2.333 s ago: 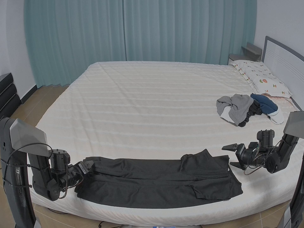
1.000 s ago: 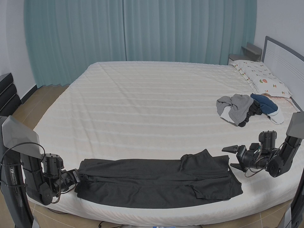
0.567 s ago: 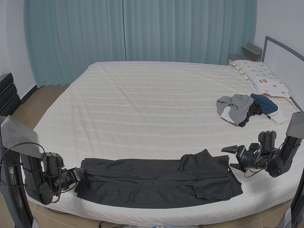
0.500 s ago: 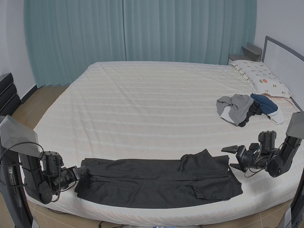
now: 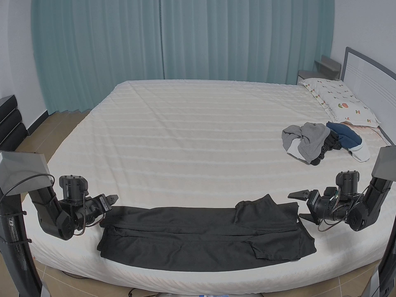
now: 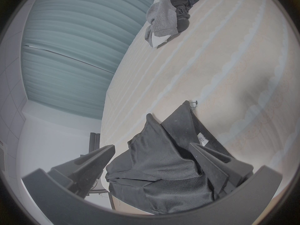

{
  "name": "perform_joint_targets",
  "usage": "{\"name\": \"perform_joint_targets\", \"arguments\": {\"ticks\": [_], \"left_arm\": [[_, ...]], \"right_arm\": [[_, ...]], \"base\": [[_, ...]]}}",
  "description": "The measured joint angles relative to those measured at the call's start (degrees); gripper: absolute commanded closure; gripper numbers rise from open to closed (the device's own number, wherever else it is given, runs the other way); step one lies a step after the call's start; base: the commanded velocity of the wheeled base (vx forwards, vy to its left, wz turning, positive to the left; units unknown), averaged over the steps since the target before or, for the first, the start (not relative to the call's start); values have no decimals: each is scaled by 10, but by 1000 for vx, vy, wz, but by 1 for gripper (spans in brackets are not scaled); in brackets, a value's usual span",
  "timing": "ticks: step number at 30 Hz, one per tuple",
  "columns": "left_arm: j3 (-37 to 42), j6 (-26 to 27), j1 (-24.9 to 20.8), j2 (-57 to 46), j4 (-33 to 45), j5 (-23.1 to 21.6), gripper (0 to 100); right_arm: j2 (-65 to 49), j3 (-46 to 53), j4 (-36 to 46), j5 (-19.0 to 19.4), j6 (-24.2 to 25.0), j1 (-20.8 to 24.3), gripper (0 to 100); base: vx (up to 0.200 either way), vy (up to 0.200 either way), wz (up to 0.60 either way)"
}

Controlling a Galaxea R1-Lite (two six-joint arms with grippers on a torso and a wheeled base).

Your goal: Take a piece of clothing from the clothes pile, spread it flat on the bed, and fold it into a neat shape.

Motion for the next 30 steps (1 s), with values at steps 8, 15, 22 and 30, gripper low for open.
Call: {"name": "perform_joint_targets", "arguments": {"ticks": [8,15,22,30], "left_arm": [[-100,-35,0,30,92,-37,0],[-110,-38,-1,55,92,-38,100],[-111,-49,-2,61,90,-36,100],[-107,-82,2,58,90,-26,100]], "right_arm": [[4,-2,0,1,0,0,0],[10,-5,0,1,0,0,0],[12,-6,-1,0,0,0,0],[12,-9,-2,-1,0,-4,0]], "base": [[0,0,0],[0,0,0],[0,0,0],[0,0,0]]}}
